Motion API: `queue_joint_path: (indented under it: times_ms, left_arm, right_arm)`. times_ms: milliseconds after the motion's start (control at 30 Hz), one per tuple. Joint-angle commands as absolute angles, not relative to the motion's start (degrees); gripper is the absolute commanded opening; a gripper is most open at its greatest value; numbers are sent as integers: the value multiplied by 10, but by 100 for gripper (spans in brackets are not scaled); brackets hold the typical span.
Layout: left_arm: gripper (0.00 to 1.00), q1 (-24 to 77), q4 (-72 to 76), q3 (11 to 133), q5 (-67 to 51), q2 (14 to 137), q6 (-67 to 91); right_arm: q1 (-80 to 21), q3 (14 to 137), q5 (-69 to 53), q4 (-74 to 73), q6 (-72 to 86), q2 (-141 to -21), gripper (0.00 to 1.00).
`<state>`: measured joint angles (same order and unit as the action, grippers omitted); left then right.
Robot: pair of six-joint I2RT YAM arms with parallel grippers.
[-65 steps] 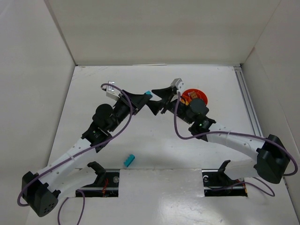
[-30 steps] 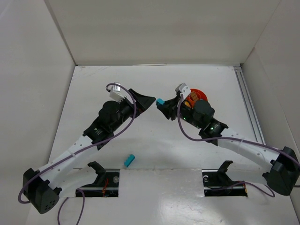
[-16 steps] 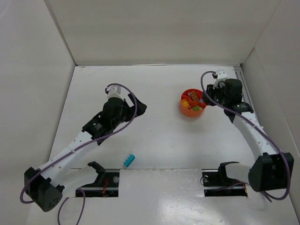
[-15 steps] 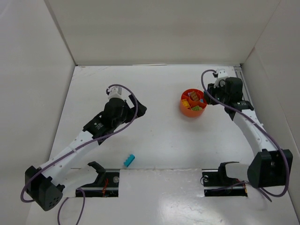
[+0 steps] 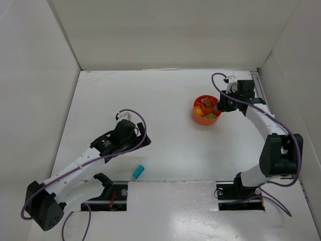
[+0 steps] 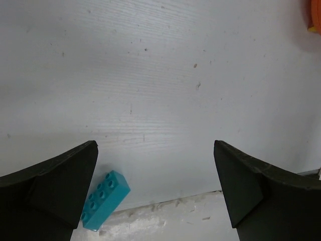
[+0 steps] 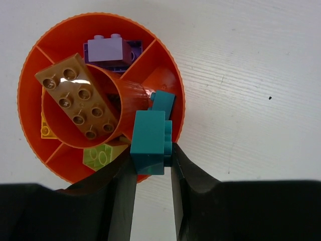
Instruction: Sort the legos into containers by color
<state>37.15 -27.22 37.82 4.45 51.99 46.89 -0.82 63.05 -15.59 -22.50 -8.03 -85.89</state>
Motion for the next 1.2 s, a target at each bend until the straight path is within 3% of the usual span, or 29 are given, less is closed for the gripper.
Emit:
queue_joint_path:
  times_ms: [0, 433, 500, 700, 833, 967, 1167]
  left_arm:
    - [100, 392, -290, 370, 28, 516, 485]
    - [100, 392, -322, 370, 20, 516, 515]
    - [100, 392, -322, 362, 14, 516, 523]
    - [100, 392, -327, 343, -7, 521, 543]
    - [100, 398, -337, 331, -7, 515, 562]
    - [100, 405, -343, 330, -7, 515, 577]
    - [100, 439, -366, 330, 10, 526, 597]
  right_arm:
    - [-6, 661, -174, -194, -93, -860, 5]
    - [-6, 682, -142, -167, -77, -910, 14]
    - [-6, 682, -142, -167, -76, -910, 20]
    - [-6, 682, -142, -155, -71, -915, 25]
    - [-6, 682, -142, -149, -66, -915, 41]
    - [-6, 682, -136, -149, -66, -915, 49]
    - [-6, 677, -155, -143, -66, -897, 50]
